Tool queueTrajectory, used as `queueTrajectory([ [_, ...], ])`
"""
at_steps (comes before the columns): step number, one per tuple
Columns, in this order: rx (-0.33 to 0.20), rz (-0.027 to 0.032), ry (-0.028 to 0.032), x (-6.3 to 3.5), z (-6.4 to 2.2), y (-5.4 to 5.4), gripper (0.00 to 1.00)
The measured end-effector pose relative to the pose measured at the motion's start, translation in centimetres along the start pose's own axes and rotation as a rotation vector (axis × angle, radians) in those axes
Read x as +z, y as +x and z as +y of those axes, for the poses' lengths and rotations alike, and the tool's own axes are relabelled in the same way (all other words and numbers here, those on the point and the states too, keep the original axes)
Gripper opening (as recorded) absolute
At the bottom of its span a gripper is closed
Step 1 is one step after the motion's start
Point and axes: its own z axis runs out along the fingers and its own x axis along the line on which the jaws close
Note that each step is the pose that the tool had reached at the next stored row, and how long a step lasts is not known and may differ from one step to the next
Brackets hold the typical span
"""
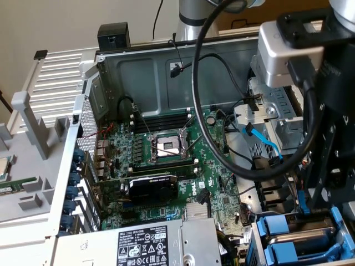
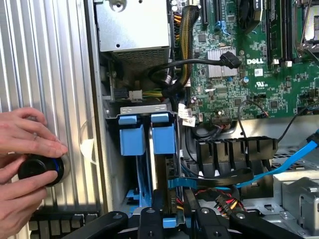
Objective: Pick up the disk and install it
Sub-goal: 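Insert the first disk wire, then insert the second disk wire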
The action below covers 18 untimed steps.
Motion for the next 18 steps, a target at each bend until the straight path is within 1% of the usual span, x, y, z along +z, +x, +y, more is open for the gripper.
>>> queueTrajectory([
  [3,0.000,0.0027,0.0039,-0.67,0.08,-0.1,0.31],
  [10,0.001,0.0121,0.0115,-2.06,0.08,-0.2,0.31],
  [13,0.001,0.0134,0.0136,-2.22,0.08,-0.2,0.31],
  [18,0.001,0.0137,0.0137,-2.24,0.08,-0.2,0.31],
])
